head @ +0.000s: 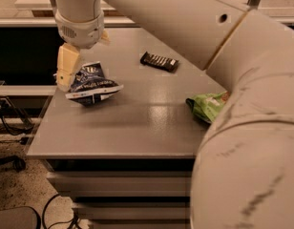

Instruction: Pick blue chip bag

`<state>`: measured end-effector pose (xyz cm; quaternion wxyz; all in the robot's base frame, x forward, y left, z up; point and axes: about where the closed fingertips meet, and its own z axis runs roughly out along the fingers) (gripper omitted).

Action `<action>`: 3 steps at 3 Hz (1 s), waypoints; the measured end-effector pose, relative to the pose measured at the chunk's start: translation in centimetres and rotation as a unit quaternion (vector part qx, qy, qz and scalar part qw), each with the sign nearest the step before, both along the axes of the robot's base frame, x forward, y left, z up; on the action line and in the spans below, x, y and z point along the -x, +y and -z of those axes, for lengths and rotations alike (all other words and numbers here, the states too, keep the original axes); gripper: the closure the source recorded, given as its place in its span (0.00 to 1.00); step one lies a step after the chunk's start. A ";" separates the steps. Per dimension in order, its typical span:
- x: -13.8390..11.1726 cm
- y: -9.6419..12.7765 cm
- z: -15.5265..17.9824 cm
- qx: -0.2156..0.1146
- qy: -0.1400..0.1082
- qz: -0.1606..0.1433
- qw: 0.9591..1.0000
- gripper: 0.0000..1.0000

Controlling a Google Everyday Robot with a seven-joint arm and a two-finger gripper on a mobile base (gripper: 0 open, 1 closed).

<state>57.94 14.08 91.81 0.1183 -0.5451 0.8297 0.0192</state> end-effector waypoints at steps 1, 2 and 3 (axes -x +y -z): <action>-0.3 2.6 1.6 0.007 0.010 0.025 1.000 0.00; -0.3 4.0 3.3 0.010 0.025 0.038 0.999 0.18; -0.3 4.7 5.5 0.015 0.044 0.048 0.998 0.49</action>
Offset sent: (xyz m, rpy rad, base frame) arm 0.0006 0.0513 -0.0531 -0.0467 0.0968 -0.1123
